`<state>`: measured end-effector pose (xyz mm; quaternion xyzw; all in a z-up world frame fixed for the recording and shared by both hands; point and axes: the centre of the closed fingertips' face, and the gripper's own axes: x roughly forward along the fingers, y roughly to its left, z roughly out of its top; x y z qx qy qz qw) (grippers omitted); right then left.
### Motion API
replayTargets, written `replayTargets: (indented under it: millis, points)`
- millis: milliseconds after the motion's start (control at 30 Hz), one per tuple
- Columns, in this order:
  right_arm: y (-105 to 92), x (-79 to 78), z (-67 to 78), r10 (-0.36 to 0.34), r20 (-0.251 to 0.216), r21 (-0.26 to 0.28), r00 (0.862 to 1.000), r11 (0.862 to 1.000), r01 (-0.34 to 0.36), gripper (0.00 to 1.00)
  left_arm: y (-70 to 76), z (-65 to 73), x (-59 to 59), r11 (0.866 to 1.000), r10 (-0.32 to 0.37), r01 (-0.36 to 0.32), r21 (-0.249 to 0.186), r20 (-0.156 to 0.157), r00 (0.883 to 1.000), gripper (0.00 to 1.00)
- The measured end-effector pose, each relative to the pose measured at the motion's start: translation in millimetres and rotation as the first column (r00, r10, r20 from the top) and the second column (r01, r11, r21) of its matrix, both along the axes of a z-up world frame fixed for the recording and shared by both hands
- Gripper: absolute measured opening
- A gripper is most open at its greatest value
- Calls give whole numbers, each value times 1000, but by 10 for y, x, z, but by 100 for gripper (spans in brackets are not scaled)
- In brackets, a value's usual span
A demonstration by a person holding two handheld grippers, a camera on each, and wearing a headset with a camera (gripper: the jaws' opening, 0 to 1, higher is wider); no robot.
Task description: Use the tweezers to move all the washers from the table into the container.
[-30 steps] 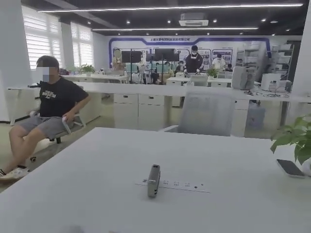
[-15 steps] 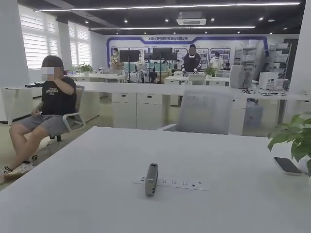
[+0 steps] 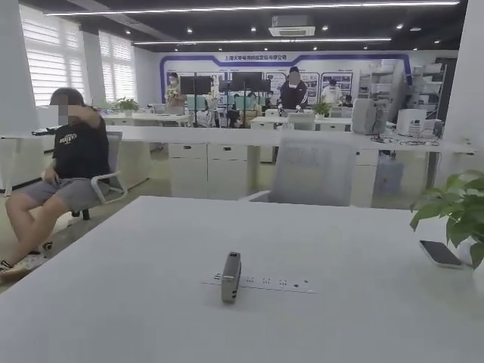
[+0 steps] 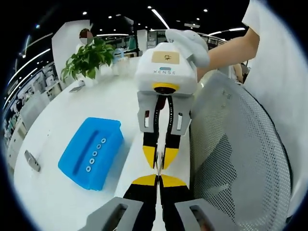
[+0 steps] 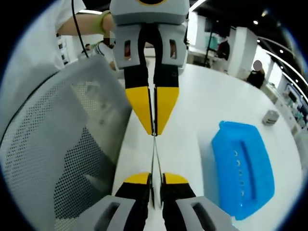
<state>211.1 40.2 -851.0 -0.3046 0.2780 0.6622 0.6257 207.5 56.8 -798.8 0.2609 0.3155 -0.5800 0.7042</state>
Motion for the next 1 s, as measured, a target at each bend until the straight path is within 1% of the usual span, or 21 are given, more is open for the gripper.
replayTargets:
  millis: [33, 67, 100, 133, 200, 267, 300, 333, 400, 433, 500, 533, 567, 600, 667, 733, 800, 833, 900, 933, 1000]
  points:
    - [13, -4, 8, -17, -10, 15, 1000, 1000, 17, 7, 16, -15, 2, 1000, -4, 4, 9, 3, 1000, 0]
    - [14, -4, 12, -52, -28, 30, 998, 998, 53, 9, 26, -24, 2, 1000, -7, 7, 11, 1, 1000, 0]
    - [-1, 10, 3, -65, -28, 35, 998, 997, 66, 14, 42, -38, 3, 1000, -5, 5, 15, -9, 1000, 0]
    - [-8, 19, 15, -93, -37, 58, 995, 994, 95, 18, 52, -47, 7, 1000, -4, 4, 17, -12, 1000, 0]
    - [-24, 15, 67, -138, -53, 101, 989, 985, 143, 26, 82, -81, 14, 1000, -1, 2, 30, -21, 1000, 0]
    - [-69, 40, 129, -187, -70, 145, 980, 970, 195, 31, 117, -120, 16, 999, 0, 2, 52, -25, 1000, 0]
    - [-113, 49, 183, -216, -77, 173, 973, 958, 227, 34, 134, -138, 20, 998, 4, -3, 61, -28, 1000, 0]
    - [-151, 55, 225, -237, -78, 189, 968, 950, 248, 36, 138, -143, 20, 998, 7, -5, 64, -30, 1000, 0]
    - [-264, 98, 314, -299, -84, 226, 951, 923, 310, 43, 155, -171, 15, 997, 10, -7, 80, -37, 999, 0]
    - [-335, 136, 375, -337, -84, 249, 938, 904, 347, 46, 173, -202, 17, 995, 14, -10, 100, -41, 999, 0]
    - [-431, 191, 457, -384, -84, 283, 919, 875, 392, 53, 204, -251, 17, 991, 7, -2, 136, -36, 999, 0]
    - [-516, 232, 503, -421, -89, 303, 903, 852, 427, 56, 229, -291, 17, 986, 0, 5, 167, -34, 999, 0]
    - [-567, 252, 530, -443, -94, 311, 891, 838, 449, 59, 240, -315, 17, 983, -5, 11, 184, -31, 999, 0]
    - [-639, 270, 565, -470, -102, 319, 877, 819, 477, 60, 250, -353, 21, 979, -2, 8, 205, -32, 1000, 0]
    - [-741, 302, 573, -489, -102, 325, 866, 806, 494, 62, 272, -405, 30, 971, 8, -1, 239, -31, 1000, 0]
    - [-835, 312, 654, -529, -106, 339, 842, 776, 531, 63, 301, -471, 33, 958, -4, 10, 286, -22, 1000, 0]
    - [-887, 325, 702, -550, -105, 349, 829, 760, 548, 64, 320, -526, 32, 946, -17, 22, 324, -17, 1000, 0]
    - [-921, 340, 734, -564, -104, 351, 819, 750, 561, 65, 327, -552, 34, 939, -24, 27, 343, -14, 1000, 0]
    - [-948, 371, 792, -578, -97, 362, 811, 738, 569, 65, 332, -577, 37, 930, -33, 35, 366, -10, 999, 0]
    - [-952, 378, 811, -581, -91, 364, 809, 737, 570, 66, 335, -585, 43, 926, -39, 39, 375, -8, 999, 0]
    - [-967, 389, 846, -589, -83, 369, 803, 731, 574, 67, 358, -606, 48, 913, -56, 53, 405, -5, 998, 0]
